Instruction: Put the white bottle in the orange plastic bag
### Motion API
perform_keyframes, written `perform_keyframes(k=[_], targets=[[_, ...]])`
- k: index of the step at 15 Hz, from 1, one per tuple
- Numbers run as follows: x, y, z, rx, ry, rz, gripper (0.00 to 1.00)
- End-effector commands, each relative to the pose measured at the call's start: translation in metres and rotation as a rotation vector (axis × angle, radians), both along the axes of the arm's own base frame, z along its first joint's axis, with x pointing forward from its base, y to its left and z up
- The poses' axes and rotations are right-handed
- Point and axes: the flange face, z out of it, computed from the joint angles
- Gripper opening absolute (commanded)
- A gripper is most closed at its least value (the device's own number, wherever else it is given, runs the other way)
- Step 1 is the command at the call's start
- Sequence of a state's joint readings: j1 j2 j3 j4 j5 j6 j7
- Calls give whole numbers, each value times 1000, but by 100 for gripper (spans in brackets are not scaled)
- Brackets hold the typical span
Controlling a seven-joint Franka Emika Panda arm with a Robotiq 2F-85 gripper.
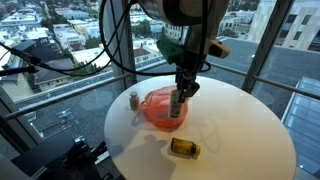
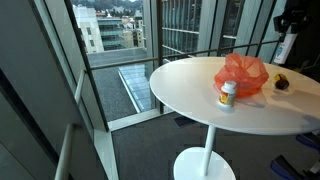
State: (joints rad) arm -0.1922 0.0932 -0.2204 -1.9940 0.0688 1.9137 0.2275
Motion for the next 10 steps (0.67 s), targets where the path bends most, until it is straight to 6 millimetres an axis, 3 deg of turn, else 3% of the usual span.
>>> perform_keyframes(k=[1, 2, 3, 10], targets=[[0, 0, 0, 0, 1, 0, 34], [0, 0, 0, 0, 1, 0, 34], [0, 0, 0, 0, 1, 0, 9], [16, 28, 10, -11, -41, 66, 10]])
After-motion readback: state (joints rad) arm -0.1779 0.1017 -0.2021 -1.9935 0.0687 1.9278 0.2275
